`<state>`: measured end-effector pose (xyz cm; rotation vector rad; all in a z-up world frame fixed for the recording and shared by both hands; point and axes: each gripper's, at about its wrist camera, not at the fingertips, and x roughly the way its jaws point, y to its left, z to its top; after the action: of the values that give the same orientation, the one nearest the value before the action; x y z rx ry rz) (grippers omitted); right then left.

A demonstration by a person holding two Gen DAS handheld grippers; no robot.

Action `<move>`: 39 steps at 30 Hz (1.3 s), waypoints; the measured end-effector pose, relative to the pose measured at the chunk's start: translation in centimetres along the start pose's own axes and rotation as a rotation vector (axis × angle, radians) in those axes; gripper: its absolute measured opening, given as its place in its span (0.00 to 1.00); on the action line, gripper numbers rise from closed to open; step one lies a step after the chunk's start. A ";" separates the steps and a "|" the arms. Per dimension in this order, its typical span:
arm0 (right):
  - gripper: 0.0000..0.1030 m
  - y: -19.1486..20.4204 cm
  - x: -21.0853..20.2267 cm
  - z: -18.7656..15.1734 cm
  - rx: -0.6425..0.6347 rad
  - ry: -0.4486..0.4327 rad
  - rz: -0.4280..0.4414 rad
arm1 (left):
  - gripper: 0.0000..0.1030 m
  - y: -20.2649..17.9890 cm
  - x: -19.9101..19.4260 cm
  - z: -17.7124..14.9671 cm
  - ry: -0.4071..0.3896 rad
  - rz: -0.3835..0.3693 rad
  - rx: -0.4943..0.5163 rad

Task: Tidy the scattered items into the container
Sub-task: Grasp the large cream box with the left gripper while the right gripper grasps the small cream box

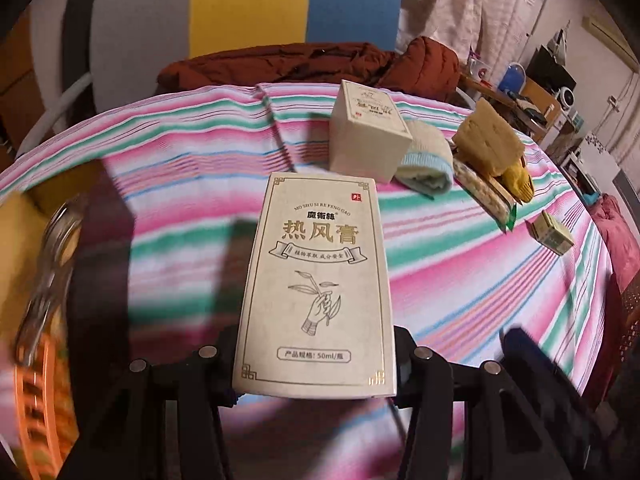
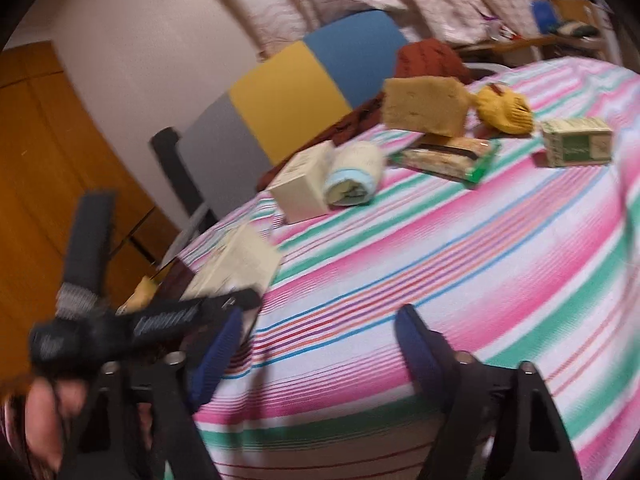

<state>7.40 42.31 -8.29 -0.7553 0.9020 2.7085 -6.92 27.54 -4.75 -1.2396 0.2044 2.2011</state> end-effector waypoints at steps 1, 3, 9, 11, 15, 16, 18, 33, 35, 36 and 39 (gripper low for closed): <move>0.65 0.2 0.2 0.5 -0.014 0.009 -0.025 | 0.50 -0.2 -0.2 -0.6 -0.019 0.009 0.006; 0.55 0.9 0.7 1.7 -0.059 0.021 -0.045 | 0.51 -0.5 -0.6 -1.7 -0.060 0.026 0.024; 0.52 5.2 4.5 8.2 -0.207 0.063 -0.035 | 0.51 -0.5 -0.1 -2.1 -0.109 0.034 0.029; 0.53 6.0 6.5 9.7 -0.237 0.087 -0.055 | 0.51 -0.2 0.0 -2.1 -0.120 0.016 0.018; 0.53 6.6 10.6 12.1 -0.227 0.124 -0.086 | 0.51 0.5 -0.4 -2.7 -0.143 -0.023 -0.006; 0.53 6.7 11.7 12.6 -0.228 0.141 -0.100 | 0.51 0.6 -0.4 -2.7 -0.146 -0.026 -0.007; 0.54 7.2 13.8 13.0 -0.247 0.180 -0.121 | 0.51 0.5 -0.5 -3.0 -0.150 -0.025 -0.006; 0.49 8.8 16.1 12.3 -0.333 0.263 -0.111 | 0.51 0.3 -0.6 -3.3 -0.161 -0.027 -0.002; 0.43 8.4 15.3 12.0 -0.326 0.265 -0.099 | 0.51 0.3 -0.6 -3.3 -0.161 -0.027 -0.002; 0.41 8.3 14.9 11.8 -0.321 0.264 -0.092 | 0.51 0.3 -0.6 -3.3 -0.161 -0.027 -0.002; 0.22 7.7 13.0 11.3 -0.295 0.259 -0.069 | 0.51 0.3 -0.6 -3.4 -0.161 -0.027 -0.002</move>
<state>-10.82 43.18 -3.49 -1.1937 0.5122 2.7565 -4.39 25.71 -6.15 -1.0535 0.1198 2.2653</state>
